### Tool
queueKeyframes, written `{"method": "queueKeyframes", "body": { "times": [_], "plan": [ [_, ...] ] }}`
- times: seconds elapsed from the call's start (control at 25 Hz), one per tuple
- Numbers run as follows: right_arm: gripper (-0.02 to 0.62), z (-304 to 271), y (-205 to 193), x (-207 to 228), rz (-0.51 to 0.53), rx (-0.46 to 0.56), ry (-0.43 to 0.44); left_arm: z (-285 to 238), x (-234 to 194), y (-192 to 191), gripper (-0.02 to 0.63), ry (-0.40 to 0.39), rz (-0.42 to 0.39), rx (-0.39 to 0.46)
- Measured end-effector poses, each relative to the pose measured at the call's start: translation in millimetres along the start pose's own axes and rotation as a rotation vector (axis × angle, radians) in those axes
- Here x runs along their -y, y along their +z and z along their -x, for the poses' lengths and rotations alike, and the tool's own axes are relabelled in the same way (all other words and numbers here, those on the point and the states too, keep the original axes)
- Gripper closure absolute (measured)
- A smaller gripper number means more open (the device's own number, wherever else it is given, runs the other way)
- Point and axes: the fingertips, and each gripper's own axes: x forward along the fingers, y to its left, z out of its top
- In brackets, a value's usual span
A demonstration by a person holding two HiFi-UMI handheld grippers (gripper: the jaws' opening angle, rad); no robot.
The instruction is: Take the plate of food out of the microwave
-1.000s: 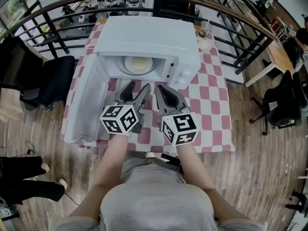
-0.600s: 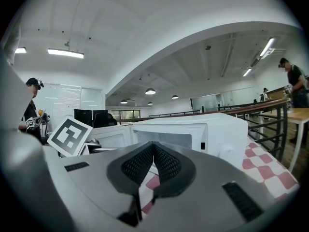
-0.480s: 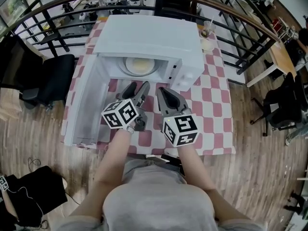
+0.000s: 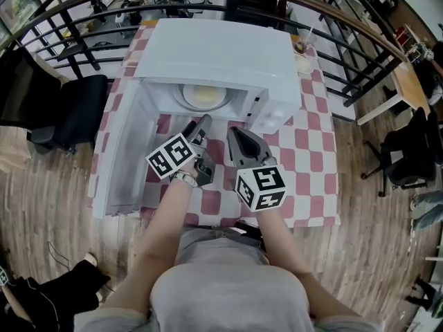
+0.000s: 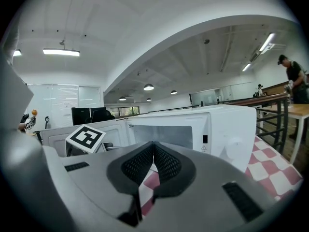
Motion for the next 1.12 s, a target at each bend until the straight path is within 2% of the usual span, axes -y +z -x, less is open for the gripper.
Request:
{"method": "queueKeyframes", "body": {
  "times": [0.12, 0.48, 0.84, 1.12],
  "plan": [
    [0.569, -4, -2, 6, -0.009, -0.009, -0.014, -7, -13, -3, 0.33, 0.026, 0.086, -0.009],
    [0.569, -16, -17, 19, -0.026, -0.047, -0.047, -30, -48, -9, 0.33, 0.094, 0.275, -0.013],
    [0.569, -29, -31, 24, -0.035, -0.082, -0.056, -47, -79, -14, 0.33, 0.182, 0.392, -0.011],
    [0.569, -30, -47, 22, -0.03, -0.123, -0.05, -64, -88, -12, 0.33, 0.228, 0.424, -0.005]
  ]
}}
